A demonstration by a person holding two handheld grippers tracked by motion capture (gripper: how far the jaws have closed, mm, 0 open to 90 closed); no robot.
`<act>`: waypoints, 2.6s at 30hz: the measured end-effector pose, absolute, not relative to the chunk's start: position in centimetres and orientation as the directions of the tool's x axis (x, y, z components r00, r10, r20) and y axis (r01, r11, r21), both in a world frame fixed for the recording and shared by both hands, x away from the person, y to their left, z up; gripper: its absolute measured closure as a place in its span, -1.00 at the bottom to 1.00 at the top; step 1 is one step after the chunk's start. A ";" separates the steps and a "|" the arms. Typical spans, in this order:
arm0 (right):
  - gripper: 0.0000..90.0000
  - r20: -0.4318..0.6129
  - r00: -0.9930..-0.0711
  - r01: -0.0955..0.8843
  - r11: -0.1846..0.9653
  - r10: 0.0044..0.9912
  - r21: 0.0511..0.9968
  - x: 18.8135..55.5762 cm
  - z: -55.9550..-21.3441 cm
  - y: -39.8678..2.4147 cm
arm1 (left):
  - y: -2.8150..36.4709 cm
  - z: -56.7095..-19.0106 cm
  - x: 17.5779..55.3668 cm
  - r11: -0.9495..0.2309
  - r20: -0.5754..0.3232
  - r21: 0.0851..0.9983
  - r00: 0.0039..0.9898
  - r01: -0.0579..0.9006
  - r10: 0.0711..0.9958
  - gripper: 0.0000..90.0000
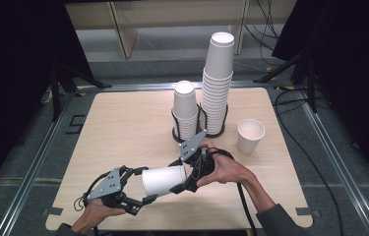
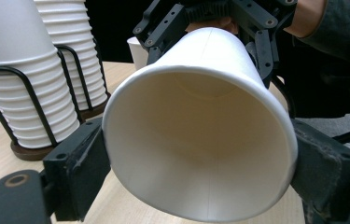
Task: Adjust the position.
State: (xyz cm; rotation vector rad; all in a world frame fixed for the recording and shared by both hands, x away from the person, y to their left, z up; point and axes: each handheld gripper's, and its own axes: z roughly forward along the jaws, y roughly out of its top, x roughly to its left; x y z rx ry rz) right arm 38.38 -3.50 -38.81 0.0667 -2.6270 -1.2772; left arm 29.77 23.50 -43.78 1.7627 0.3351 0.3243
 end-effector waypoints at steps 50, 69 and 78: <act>-0.55 -0.177 -0.981 -0.154 0.880 -0.082 0.449 36.4 -39.5 0.1 | 24.2 -43.6 30.1 -0.200 0.027 0.977 0.888 0.073 0.460 -0.67; -0.56 0.020 -0.998 0.047 0.497 0.059 0.867 37.3 -39.8 -4.1 | 24.6 -43.7 30.8 0.001 -0.176 0.979 0.840 0.204 0.513 -0.68; -0.56 0.027 -0.999 0.042 0.474 0.040 0.880 36.7 -39.9 -3.1 | 24.2 -43.7 30.6 0.006 -0.178 0.980 0.851 0.201 0.494 -0.90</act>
